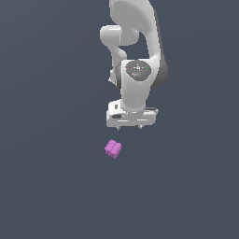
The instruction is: Pick up the object and move it to a goal position.
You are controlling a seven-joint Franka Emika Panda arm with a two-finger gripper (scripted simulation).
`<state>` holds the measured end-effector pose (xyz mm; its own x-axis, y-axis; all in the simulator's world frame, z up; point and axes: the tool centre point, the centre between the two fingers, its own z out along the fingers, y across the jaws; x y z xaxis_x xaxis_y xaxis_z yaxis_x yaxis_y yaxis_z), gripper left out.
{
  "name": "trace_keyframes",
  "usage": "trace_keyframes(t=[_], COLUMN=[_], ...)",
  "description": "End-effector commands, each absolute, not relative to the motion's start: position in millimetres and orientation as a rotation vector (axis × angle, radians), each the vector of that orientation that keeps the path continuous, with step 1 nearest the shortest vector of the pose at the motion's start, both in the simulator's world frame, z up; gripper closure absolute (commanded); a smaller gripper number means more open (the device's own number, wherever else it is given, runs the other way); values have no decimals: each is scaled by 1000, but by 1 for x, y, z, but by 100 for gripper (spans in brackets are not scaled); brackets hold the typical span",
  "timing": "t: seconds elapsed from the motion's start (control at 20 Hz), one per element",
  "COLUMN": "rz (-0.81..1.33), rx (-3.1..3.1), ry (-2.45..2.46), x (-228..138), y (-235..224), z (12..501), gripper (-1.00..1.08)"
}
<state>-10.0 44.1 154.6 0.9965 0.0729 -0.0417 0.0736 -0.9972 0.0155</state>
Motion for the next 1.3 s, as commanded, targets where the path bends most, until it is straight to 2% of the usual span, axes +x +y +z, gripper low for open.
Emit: trace_keyframes(t=[0.0, 0.5, 1.25], rz=[-65, -56, -11], rx=[3121, 3130, 3073], ry=[116, -32, -652], x=[-10, -1, 32], y=[44, 33, -19], z=[155, 144, 99], gripper=[-92, -92, -92])
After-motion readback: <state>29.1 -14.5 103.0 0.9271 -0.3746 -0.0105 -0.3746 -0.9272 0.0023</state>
